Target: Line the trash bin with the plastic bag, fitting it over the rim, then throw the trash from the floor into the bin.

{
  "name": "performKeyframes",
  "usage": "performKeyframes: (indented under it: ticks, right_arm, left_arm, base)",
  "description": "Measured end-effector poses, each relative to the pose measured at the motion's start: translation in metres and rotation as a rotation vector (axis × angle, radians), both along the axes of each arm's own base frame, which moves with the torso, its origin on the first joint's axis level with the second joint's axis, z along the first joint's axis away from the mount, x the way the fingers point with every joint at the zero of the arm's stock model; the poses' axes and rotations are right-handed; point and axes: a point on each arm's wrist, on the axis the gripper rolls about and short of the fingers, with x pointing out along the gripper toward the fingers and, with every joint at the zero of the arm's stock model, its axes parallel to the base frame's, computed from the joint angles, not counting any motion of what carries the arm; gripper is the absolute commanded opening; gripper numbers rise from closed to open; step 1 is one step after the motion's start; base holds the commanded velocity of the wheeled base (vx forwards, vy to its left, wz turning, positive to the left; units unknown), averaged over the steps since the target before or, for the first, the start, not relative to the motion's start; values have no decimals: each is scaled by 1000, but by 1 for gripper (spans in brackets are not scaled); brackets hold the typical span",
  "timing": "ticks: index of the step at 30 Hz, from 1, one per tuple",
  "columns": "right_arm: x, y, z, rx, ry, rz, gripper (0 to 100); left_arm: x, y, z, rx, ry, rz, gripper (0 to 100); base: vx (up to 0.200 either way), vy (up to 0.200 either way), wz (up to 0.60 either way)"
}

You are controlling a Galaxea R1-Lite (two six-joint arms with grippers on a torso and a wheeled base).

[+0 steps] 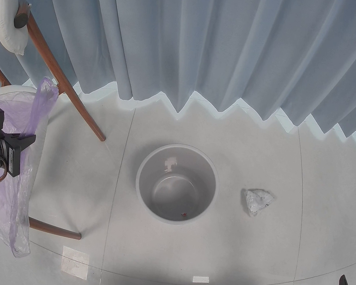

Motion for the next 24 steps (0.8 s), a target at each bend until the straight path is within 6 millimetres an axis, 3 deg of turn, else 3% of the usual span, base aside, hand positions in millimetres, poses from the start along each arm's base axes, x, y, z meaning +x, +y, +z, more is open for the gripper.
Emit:
performKeyframes:
  ticks: [7,24]
  right_arm:
    - [0,0,0,0,0,-1,100]
    - [0,0,0,0,0,-1,100]
  left_arm:
    - [-12,-18,16,-100,-44,-128,0]
    - [-25,-102,73,-426,-31,-558,0]
  base:
    - [0,0,0]
    - [0,0,0]
